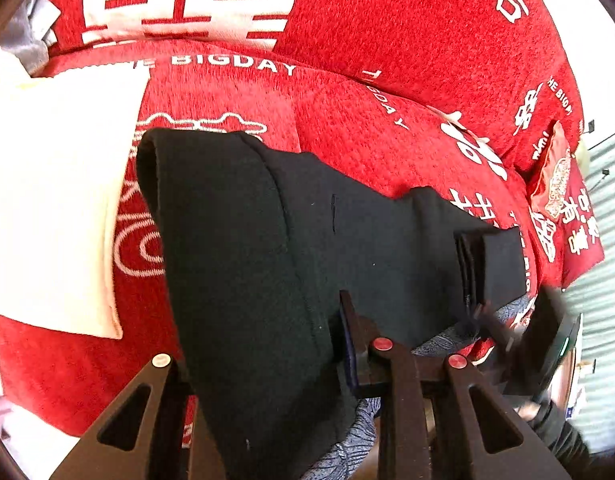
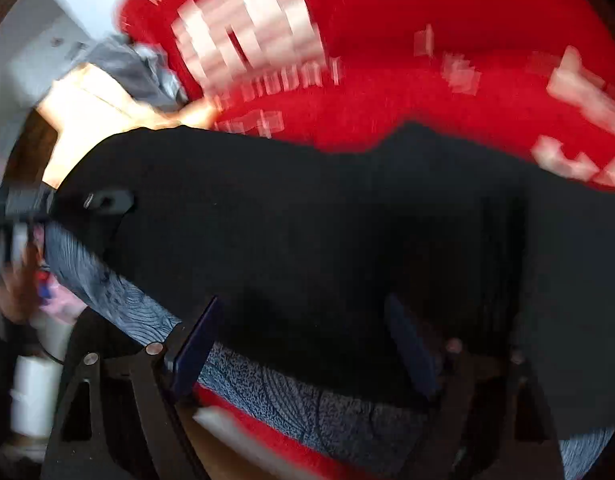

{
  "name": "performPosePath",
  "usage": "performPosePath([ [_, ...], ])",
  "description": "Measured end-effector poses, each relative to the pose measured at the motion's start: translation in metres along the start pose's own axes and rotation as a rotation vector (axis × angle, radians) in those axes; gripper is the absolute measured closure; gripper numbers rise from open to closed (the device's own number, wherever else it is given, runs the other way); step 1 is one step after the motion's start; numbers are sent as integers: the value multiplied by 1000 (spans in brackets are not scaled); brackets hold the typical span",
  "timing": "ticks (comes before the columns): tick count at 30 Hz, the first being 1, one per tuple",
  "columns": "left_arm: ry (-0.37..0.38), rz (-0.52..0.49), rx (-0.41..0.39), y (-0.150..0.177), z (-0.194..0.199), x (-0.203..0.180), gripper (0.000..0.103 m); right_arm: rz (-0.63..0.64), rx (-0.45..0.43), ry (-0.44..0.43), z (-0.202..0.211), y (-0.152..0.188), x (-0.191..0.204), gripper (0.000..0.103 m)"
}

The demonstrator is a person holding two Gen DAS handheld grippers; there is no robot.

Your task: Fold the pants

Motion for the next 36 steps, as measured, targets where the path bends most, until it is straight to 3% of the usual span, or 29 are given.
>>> performPosePath([
  [3, -21, -17, -19, -8, 17, -20, 75, 78, -7, 34, 2, 21, 21, 16],
  [6, -49, -55, -58, -16, 39, -46, 75, 42, -32, 19, 4, 21, 18, 16],
  [9, -72, -119, -91, -25, 58, -85, 75, -45, -78, -46, 3, 21, 15, 16],
  [13, -114, -218, -105, -36, 70, -146, 77, -29, -70, -80, -10, 27, 17, 8],
  [19, -124, -386, -106, -47, 76, -240, 80, 4, -71, -57, -8, 35, 25, 7],
  [25, -216, -663, -30, -30, 41, -329, 80, 81, -48, 16, -14, 40, 36, 6],
  [31, -314, -906, 99, 5, -25, -395, 80, 106, -31, 84, -10, 40, 40, 6],
  [36, -289, -933, 207, 9, -62, -409, 80, 11, -1, 162, 33, 38, 28, 6],
])
Point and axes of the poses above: each gripper's, at about its wrist camera, not at the fingertips, and z roughly against the way its jaws point, x to its left, y to its underside, the point moved 8 cm from there along -z, roughly the way its jaws point, and after that the axes turned 12 degrees about -y, right-handed, at the moved point
